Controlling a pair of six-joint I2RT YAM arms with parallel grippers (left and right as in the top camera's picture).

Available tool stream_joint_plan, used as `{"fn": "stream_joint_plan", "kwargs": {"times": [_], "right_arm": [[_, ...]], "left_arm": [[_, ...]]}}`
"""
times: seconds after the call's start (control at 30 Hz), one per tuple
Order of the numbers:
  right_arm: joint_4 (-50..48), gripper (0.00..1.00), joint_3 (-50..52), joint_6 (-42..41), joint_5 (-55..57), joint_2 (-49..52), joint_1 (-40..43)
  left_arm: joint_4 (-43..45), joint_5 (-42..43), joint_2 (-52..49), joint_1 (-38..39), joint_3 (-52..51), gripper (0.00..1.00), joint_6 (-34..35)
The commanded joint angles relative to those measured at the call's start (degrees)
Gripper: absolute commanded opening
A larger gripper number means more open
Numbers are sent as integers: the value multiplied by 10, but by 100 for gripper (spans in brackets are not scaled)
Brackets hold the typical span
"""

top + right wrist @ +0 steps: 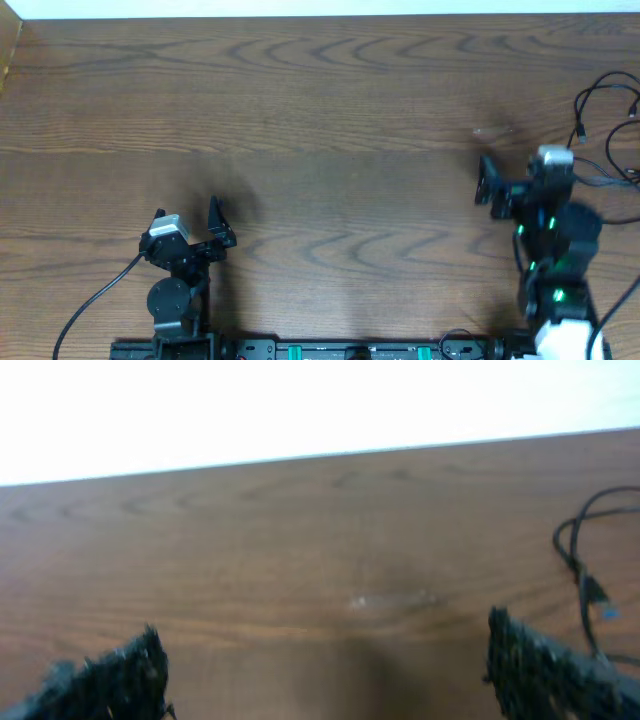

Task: Untangle cables

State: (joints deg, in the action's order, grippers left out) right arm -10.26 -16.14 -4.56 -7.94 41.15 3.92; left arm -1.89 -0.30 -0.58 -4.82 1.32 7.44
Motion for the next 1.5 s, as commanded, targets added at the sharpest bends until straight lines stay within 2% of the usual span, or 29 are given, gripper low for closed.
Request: {"fn": "stream_joint_plan", "kwargs": {"times": [0.0,0.07,0.2,0.6,0.87,1.47], "right_arm": [[-47,99,103,-43,-2,-92,-3],[-71,99,147,-43,-2,-136,-3],[24,99,158,-41,-1,-229,-2],[143,99,158,-23,20,-341,3],[141,99,158,-9,21,-410,12],[142,99,158,-9,23,-409,13]], "left_arm": [[-23,-5,3,-3,-11,95,-3],[-23,-5,3,-3,-11,95,-3],[-23,-5,3,-3,-11,95,-3],[-23,-5,3,-3,-11,95,-3],[-23,-5,3,-3,-11,95,-3],[-23,-5,3,-3,-11,94,-3]]}}
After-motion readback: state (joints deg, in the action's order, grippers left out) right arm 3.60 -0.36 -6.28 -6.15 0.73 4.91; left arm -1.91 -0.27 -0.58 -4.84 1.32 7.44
